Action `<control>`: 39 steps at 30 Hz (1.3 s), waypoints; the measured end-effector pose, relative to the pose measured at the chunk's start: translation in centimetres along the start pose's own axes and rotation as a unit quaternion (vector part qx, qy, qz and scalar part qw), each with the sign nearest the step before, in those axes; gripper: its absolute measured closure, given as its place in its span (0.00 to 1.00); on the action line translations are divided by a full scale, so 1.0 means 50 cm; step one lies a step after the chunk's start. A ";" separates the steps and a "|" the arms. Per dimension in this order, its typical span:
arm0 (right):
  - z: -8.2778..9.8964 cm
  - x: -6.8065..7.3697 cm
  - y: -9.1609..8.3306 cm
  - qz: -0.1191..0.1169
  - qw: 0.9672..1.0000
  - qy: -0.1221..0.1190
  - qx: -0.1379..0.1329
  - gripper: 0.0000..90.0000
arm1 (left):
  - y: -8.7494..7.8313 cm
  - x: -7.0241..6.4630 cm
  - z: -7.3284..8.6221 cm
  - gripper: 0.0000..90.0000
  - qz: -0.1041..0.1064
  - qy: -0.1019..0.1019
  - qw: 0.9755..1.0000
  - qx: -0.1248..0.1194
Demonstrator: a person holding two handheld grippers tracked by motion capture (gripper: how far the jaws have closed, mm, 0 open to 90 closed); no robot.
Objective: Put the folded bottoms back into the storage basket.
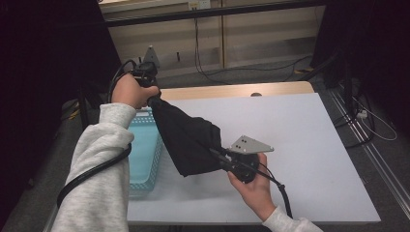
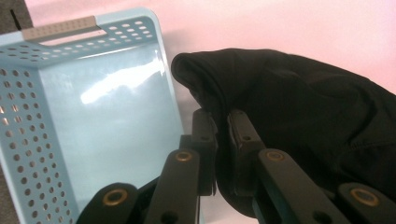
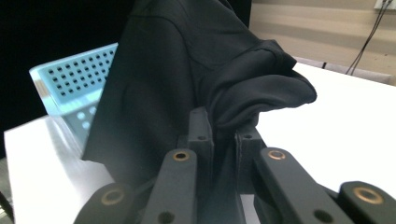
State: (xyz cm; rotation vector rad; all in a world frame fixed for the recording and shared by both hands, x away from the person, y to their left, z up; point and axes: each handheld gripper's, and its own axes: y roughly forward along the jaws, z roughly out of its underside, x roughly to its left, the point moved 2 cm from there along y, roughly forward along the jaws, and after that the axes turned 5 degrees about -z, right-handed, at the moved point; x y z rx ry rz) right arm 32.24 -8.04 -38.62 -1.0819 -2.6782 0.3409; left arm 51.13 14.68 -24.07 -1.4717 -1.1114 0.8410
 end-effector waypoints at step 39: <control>-0.078 0.058 0.053 -0.039 0.999 -0.021 -0.025 0.90 | -0.095 0.084 0.001 0.93 -0.021 -0.030 0.999 -0.022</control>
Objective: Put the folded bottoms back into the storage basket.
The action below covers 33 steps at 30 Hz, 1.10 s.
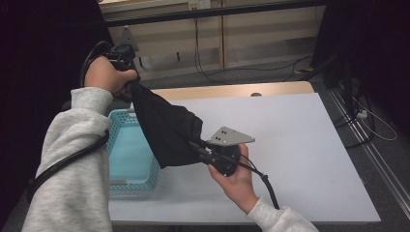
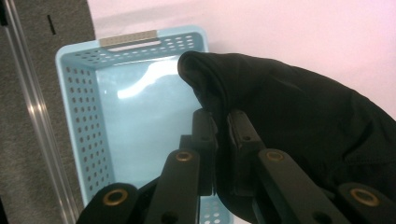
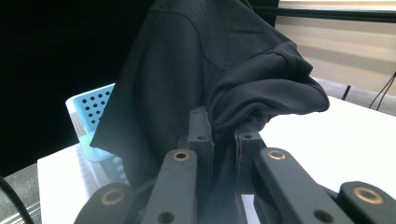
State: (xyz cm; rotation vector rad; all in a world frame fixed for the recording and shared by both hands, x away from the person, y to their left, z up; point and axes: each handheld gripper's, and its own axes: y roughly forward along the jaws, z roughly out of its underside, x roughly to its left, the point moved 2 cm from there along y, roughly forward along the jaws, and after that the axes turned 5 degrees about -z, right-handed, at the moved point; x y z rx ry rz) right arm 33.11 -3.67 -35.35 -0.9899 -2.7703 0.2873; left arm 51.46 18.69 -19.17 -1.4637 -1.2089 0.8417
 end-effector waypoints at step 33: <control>-0.023 0.082 0.114 -0.038 0.999 -0.009 0.000 0.90 | 0.010 0.133 0.024 0.93 -0.012 -0.044 0.999 0.000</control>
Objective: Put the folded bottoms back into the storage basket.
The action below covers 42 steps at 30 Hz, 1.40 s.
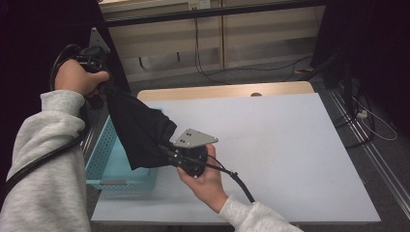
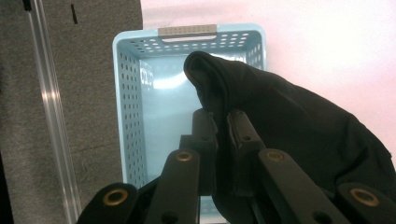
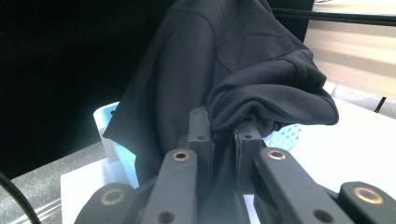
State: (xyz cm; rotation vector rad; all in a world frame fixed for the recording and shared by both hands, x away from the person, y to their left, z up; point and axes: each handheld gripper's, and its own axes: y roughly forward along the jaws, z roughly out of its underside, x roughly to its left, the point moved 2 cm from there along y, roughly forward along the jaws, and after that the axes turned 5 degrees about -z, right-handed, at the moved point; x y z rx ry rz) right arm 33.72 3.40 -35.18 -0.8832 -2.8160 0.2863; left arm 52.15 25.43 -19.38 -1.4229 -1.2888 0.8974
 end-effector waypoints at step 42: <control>0.036 -0.034 0.039 0.025 0.999 -0.002 0.023 0.41 | 0.175 0.121 0.065 0.28 -0.021 0.007 0.998 -0.055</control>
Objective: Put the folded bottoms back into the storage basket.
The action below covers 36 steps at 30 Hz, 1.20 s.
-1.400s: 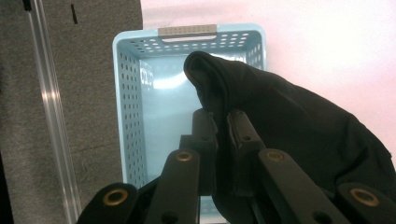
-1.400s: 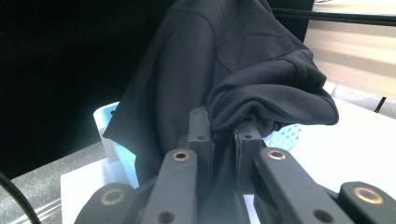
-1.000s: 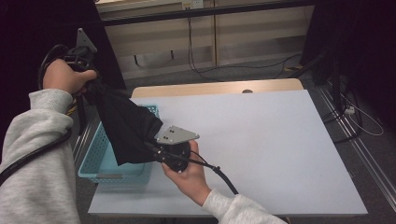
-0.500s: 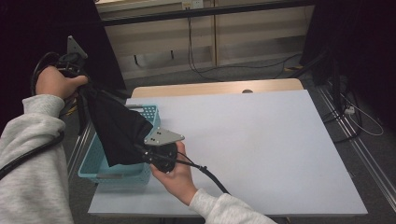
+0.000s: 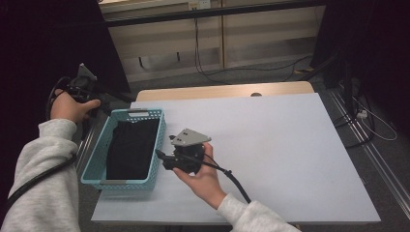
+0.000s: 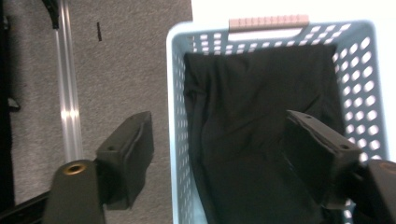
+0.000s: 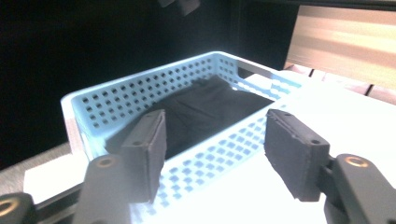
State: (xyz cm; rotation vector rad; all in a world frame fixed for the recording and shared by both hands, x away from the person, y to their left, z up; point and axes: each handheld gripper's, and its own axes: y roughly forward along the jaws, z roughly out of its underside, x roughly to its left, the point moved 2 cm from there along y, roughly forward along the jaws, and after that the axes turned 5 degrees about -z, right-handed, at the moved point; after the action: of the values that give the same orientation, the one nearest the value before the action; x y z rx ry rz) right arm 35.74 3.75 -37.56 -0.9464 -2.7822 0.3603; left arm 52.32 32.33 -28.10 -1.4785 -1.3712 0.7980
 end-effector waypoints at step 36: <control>0.122 -0.158 -0.186 0.026 0.998 0.020 0.045 0.25 | 0.079 -0.105 0.076 0.17 0.069 0.051 0.995 -0.055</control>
State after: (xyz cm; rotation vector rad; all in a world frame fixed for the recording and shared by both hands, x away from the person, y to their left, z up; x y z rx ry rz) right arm 35.05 -9.29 -41.48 -0.9954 -2.6859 0.4649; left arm 49.43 28.19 -33.77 -1.6913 -1.2658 0.7316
